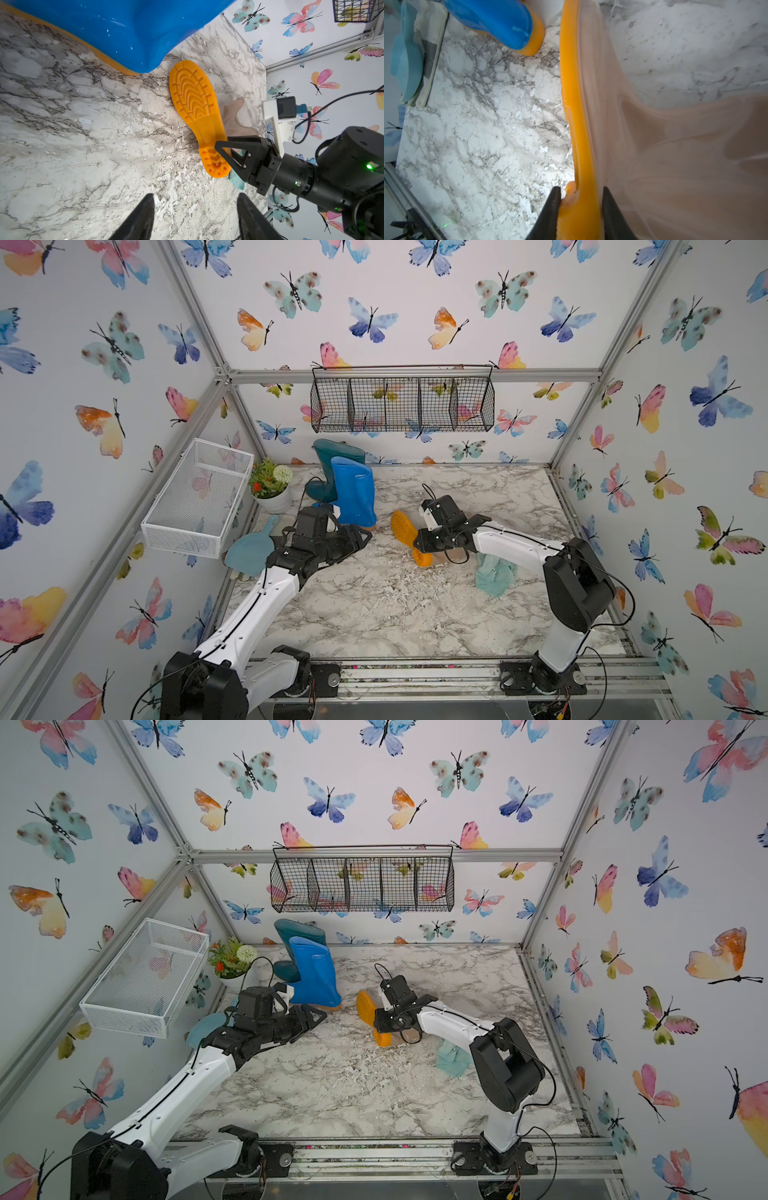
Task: Wipe the rubber boots with a cloth
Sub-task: Move the rubber boot to the center of the board, then pick up the cleaning item at the center of the board.
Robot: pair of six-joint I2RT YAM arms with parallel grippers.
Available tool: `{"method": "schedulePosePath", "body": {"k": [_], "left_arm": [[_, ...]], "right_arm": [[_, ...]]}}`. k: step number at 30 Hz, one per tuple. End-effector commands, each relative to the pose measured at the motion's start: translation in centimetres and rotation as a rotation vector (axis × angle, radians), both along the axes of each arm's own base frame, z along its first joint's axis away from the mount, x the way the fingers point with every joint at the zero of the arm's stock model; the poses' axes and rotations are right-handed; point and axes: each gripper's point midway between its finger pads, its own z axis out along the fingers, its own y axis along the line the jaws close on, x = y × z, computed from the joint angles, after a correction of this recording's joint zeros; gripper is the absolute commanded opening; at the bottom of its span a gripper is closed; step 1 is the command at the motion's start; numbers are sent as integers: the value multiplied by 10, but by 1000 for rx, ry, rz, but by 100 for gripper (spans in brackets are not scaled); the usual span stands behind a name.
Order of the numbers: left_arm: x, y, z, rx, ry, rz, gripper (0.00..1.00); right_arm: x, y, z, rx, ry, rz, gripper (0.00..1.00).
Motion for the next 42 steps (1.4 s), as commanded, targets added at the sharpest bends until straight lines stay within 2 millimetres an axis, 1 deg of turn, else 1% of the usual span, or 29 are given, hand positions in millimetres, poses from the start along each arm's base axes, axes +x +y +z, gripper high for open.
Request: {"method": "schedulePosePath", "body": {"k": [1,6,7,9,11,12,13,14,15,16,17,20,21,23,25,26,28,30,31,32,34,37,39,42], "left_arm": [[2,0,8,-52,-28,42,63],[-2,4,3,-57,-23,69,63],[-3,5,2,-58,-21,77,63],[-6,8,1,-63,-19,93,63],[-8,9,-1,-70,-10,102,63],[-10,8,-2,-72,-5,101,63],[-11,8,-3,-72,-1,98,63],[-11,8,-4,-68,4,95,63],[-12,8,-6,-62,9,90,63],[-12,8,-7,-55,16,85,63],[-13,7,-9,-50,22,79,63],[-16,5,-16,-38,42,65,63],[-18,4,-19,-36,48,62,63],[-21,1,-23,-30,55,53,63],[-24,-2,-29,-23,66,42,63],[-25,-5,-31,-21,69,36,63],[-28,-11,-34,-17,74,20,63],[-31,-17,-37,-10,78,8,63],[-33,-20,-38,-7,81,2,63],[-34,-22,-40,-4,84,-4,63],[-38,-27,-44,1,92,-18,64],[-44,-32,-47,4,102,-34,63],[-47,-33,-49,5,105,-40,64],[-52,-31,-53,9,114,-34,64]], "right_arm": [[-27,18,22,37,22,41,12],[-62,31,20,62,135,92,14],[-65,33,22,61,135,106,14],[-66,35,29,50,115,123,15],[-67,41,39,83,104,151,19],[-70,46,43,111,103,179,25],[-73,50,46,135,104,205,39],[-75,51,47,148,103,217,50],[-77,50,48,148,101,227,58],[-77,47,48,133,95,228,64],[-75,40,48,100,77,213,68],[-59,8,53,-43,-30,131,75],[-50,-10,57,-108,-77,72,76],[-31,-57,63,-234,-135,-93,80],[-13,-119,62,-320,-123,-295,86],[-8,-144,60,-322,-97,-372,88],[1,-193,47,-264,-17,-518,90],[8,-223,37,-206,6,-612,91],[10,-233,31,-187,23,-642,92],[12,-238,25,-176,38,-654,92],[15,-241,7,-189,98,-657,93],[13,-244,-23,-264,205,-650,95],[7,-247,-42,-290,250,-659,95],[-11,-244,-69,-285,340,-646,94]]}}
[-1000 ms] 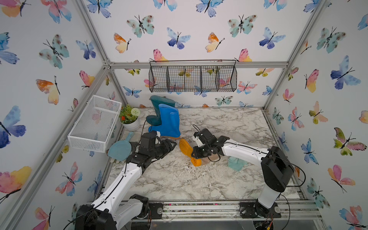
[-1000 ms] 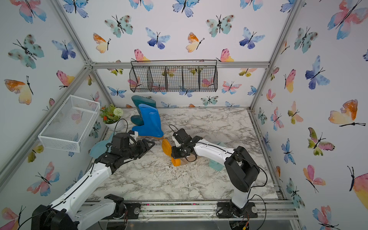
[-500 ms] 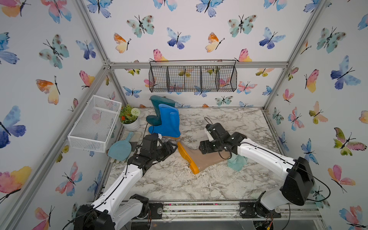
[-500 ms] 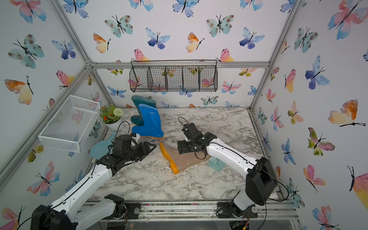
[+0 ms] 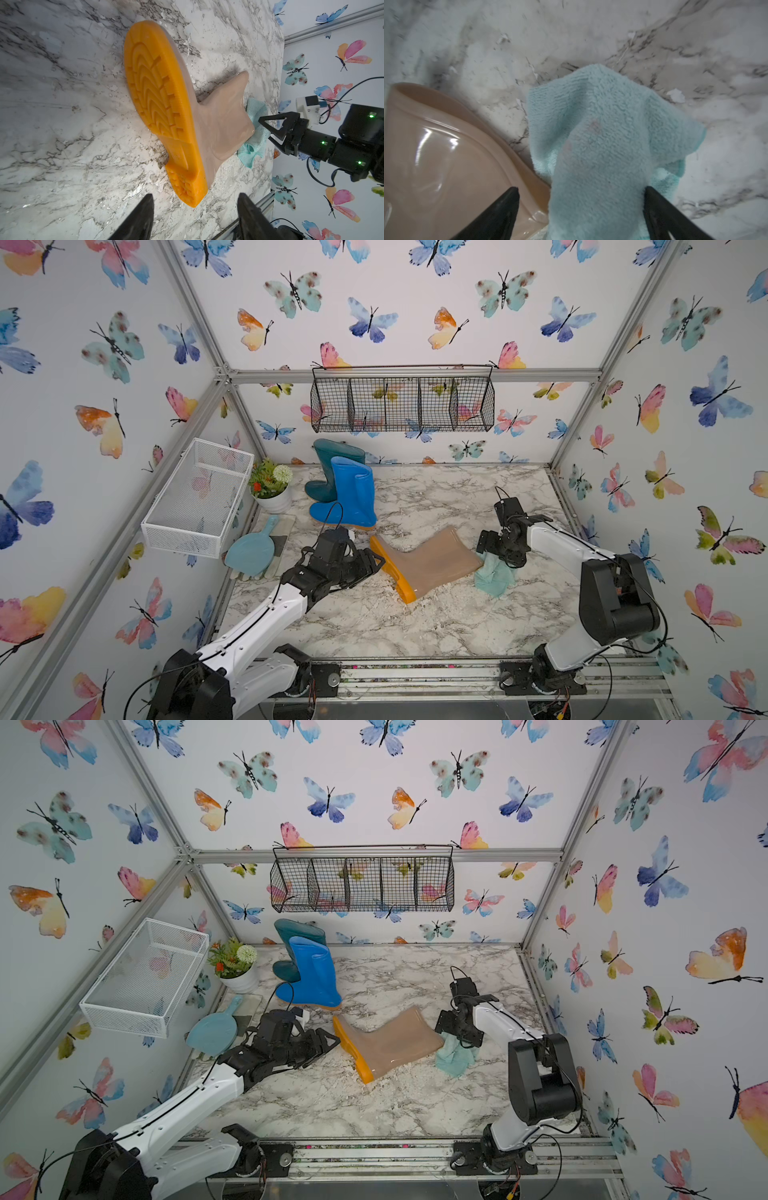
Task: Wipe the rubber boots with a cloth
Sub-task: Pick up the cleaning item at the center of the board.
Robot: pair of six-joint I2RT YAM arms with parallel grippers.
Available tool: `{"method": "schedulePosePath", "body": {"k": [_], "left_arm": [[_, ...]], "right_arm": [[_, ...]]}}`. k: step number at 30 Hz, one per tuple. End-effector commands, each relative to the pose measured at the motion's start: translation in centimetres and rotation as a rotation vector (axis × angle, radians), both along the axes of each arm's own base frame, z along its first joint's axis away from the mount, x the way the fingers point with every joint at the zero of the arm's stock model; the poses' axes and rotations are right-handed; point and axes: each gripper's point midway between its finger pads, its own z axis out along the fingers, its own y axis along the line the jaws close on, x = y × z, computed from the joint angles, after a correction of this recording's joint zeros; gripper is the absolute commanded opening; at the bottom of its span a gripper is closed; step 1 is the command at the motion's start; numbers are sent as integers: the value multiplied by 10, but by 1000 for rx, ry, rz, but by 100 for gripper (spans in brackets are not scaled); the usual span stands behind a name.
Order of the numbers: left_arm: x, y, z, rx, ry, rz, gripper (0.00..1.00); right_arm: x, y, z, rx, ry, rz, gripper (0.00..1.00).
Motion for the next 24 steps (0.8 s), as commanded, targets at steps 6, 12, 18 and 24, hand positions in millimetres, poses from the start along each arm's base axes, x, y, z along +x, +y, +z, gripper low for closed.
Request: {"method": "schedulePosePath", "body": {"k": [6,12,18,24], "left_arm": [[-7,4,-16,12,15,30,65],[0,-17,-27,11,37,-24,64],[13,-54,-34,44,45,-87,66],[12,-85,-65,126,124,-141,62]], "right_arm": [[-46,7,-43,85,165,-3,92],[-38,-2,-28,87,87,-6,41],[-24,-29,19,-23,-65,-34,20],[-20,-31,64,-21,-206,-10,2]]}}
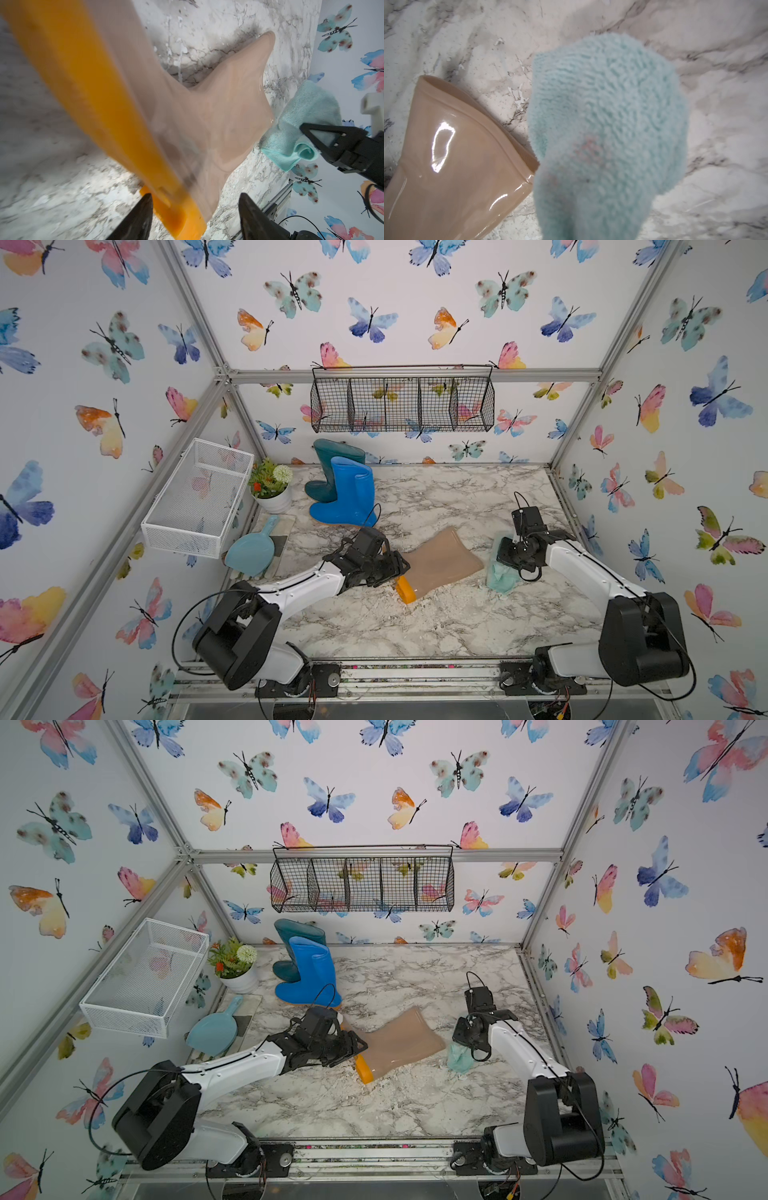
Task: Wipe the rubber boots with a cloth
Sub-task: Pick up the cleaning item at the center of the board, then wipe the dirt off the rubber boot.
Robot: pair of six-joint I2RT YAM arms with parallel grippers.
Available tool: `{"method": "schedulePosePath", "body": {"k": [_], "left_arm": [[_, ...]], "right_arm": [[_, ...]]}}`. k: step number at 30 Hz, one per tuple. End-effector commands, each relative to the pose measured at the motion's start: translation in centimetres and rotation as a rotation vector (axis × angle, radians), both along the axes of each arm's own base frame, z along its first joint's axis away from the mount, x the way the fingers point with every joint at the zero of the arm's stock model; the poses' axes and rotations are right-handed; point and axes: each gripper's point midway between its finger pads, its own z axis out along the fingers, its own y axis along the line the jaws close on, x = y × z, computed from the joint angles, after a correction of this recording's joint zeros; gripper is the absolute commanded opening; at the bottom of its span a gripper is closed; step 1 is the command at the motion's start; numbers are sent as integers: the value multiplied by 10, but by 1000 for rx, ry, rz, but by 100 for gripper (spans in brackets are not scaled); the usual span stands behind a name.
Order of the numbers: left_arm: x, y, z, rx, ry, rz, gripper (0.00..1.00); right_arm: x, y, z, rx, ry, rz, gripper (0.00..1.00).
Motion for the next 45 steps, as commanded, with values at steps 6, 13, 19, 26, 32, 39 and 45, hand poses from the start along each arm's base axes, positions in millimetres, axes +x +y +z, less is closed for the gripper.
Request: {"method": "schedulePosePath", "body": {"k": [6,13,19,26,32,39,45], "left_arm": [[-11,-5,-21,146,25,-31,44],[-28,8,-13,178,-1,-51,19],[-37,10,-4,203,-19,-77,12],[-34,23,13,322,-78,-94,56],[-39,50,14,336,-90,-11,61],[-52,39,-2,148,-34,42,60],[-55,26,-10,45,-11,46,57]], "right_arm": [[6,16,49,96,-136,65,3],[20,54,81,195,-207,202,2],[8,133,86,153,-221,432,2],[-41,240,63,222,-178,741,2],[-69,286,32,245,-113,912,4],[-71,284,-23,182,25,895,60],[-83,273,-58,154,130,886,51]]}}
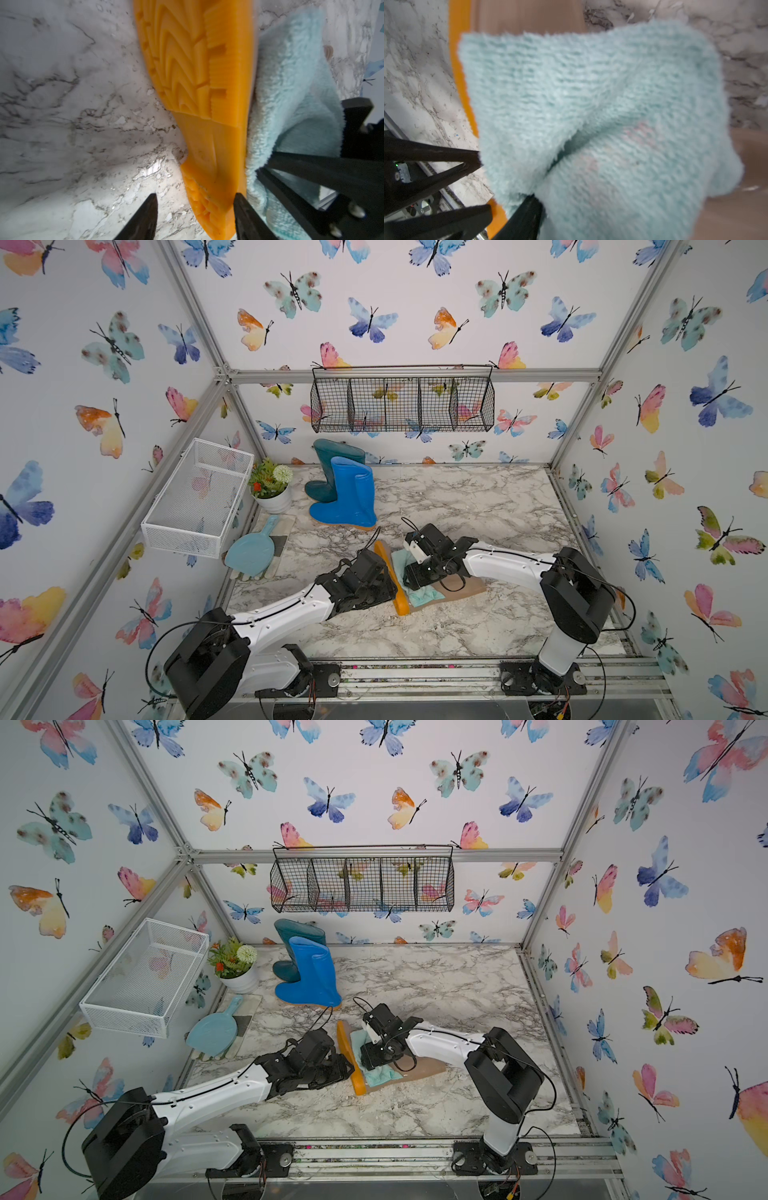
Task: Wipe the rubber boots with a cloth
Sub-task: Wipe the dirt off the rubber boot.
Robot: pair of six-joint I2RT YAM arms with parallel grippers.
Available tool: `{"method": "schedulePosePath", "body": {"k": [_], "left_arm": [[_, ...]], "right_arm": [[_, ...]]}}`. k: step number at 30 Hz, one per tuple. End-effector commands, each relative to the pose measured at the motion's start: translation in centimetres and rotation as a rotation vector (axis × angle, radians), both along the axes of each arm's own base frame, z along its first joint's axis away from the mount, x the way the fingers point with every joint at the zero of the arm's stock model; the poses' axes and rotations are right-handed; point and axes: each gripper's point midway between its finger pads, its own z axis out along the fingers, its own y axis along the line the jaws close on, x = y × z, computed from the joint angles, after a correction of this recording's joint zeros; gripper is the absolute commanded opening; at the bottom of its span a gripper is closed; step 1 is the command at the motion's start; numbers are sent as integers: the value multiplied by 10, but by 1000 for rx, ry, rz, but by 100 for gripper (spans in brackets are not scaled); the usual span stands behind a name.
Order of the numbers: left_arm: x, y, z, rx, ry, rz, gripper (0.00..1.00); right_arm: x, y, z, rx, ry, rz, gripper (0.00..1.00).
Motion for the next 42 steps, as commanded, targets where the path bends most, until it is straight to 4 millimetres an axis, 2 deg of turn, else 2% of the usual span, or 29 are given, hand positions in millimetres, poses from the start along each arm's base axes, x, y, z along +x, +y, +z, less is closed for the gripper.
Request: {"method": "schedulePosePath", "body": {"k": [1,5,9,12,15,18,20,22,25,29,30,32,36,38,40,42], "left_arm": [[2,-16,7,-97,2,-3,56],[5,-18,13,-94,-18,-18,55],[7,-21,8,-84,-13,-24,56],[6,-28,-7,-74,26,-50,56],[6,-28,-24,-16,66,-67,51],[6,-27,-27,10,67,-86,45],[5,-25,-26,27,63,-102,35],[4,-22,-27,67,68,-127,20],[4,-20,-27,121,73,-161,9],[7,-22,-23,143,63,-201,2],[7,-24,-21,143,59,-215,1],[7,-24,-20,153,58,-238,0],[4,-19,-22,192,62,-275,0],[1,-18,-22,198,65,-290,0],[0,-19,-22,190,65,-301,0],[-1,-20,-21,178,62,-305,0]], "right_arm": [[-12,-11,-28,-76,67,1,44],[-11,-19,-28,-101,52,-20,20],[-9,-20,-25,-98,39,-26,6],[-1,-32,-26,-151,7,-70,3],[19,-60,-21,-181,-22,-160,2],[36,-92,-16,-155,-12,-251,3],[41,-99,-14,-152,-19,-253,3],[40,-91,-9,-134,1,-222,3],[37,-56,1,-2,42,-181,3],[22,1,11,61,30,-56,2],[17,10,10,63,38,-25,3],[12,11,0,49,68,-12,2],[15,-26,-23,10,131,-77,3],[25,-59,-29,22,173,-174,3],[38,-100,-38,-5,199,-293,3],[46,-126,-41,-37,199,-341,3]]}}
